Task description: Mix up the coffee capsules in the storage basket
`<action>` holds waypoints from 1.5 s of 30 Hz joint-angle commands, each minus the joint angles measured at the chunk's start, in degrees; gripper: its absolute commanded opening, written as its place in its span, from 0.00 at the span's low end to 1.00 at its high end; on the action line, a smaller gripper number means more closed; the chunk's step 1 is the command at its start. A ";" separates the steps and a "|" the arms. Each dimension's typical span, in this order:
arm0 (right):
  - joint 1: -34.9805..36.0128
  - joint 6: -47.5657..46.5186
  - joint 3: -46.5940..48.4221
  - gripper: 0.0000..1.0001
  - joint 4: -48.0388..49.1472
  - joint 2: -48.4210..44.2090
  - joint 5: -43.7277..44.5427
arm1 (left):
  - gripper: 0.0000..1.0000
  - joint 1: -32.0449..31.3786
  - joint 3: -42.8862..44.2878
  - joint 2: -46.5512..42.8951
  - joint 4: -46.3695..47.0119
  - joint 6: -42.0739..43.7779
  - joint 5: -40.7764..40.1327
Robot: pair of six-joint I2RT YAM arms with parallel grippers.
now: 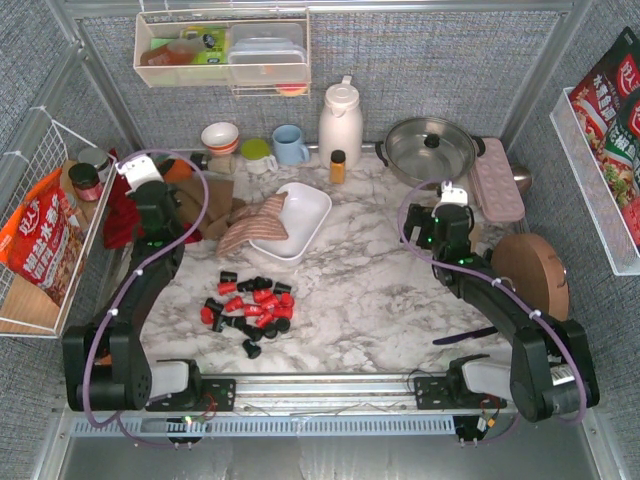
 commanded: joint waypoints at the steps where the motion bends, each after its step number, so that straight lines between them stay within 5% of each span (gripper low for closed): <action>1: 0.02 0.84 0.22 0.99 1.51 0.95 -0.22 | 0.00 2.20 0.91 1.29 3.40 1.40 -5.06; 6: 0.01 0.86 0.57 0.99 1.76 1.86 -0.41 | 0.00 5.33 3.73 5.20 4.15 1.49 -5.43; 18: 0.00 0.01 0.76 0.99 0.19 1.25 0.38 | 0.00 5.27 33.77 25.77 -5.10 6.53 -9.46; 35: 0.00 -0.55 1.01 0.99 -0.43 1.28 1.55 | 0.02 5.30 42.13 42.38 -15.33 -0.73 -10.61; 37: 0.00 -0.67 1.24 0.99 -0.98 1.26 1.67 | 0.24 5.31 42.90 41.46 -16.48 -0.87 -10.10; 40: 0.04 -0.85 1.79 0.99 -2.29 0.75 2.45 | 0.75 5.27 44.45 38.13 -18.67 -0.75 -10.08; 42: 0.01 -0.90 1.69 0.99 -2.39 0.15 2.52 | 0.86 5.30 44.39 34.79 -19.20 -0.97 -9.23; 45: 0.06 -0.74 1.44 0.99 -2.53 -0.65 2.52 | 0.89 5.13 42.45 27.90 -18.33 0.37 -3.71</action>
